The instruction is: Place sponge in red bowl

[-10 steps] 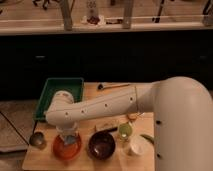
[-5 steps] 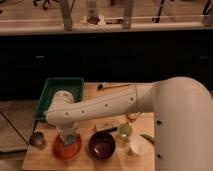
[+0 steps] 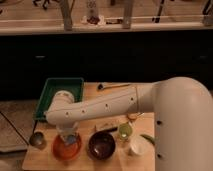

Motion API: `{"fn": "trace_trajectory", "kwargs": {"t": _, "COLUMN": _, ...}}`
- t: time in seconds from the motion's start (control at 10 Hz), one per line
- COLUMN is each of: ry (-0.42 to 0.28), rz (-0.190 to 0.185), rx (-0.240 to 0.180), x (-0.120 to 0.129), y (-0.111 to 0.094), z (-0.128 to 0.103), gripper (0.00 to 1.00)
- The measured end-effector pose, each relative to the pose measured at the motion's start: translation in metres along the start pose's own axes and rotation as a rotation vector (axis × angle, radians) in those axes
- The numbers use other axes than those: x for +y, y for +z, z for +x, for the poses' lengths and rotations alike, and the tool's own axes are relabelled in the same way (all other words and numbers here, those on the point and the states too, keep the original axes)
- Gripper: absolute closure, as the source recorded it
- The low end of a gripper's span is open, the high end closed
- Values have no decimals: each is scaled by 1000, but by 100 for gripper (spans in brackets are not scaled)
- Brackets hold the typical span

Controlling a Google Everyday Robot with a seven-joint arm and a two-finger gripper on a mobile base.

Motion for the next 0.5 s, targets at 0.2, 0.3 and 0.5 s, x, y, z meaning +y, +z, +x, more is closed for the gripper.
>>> {"fn": "trace_trajectory", "kwargs": {"t": 0.2, "ry": -14, "rz": 0, "rx": 0, "x": 0, "y": 0, "z": 0, "gripper": 96}}
{"fn": "trace_trajectory", "kwargs": {"t": 0.3, "ry": -19, "rz": 0, "rx": 0, "x": 0, "y": 0, "z": 0, "gripper": 96}}
{"fn": "trace_trajectory", "kwargs": {"t": 0.5, "ry": -44, "rz": 1, "rx": 0, "x": -1, "y": 0, "z": 0, "gripper": 96}}
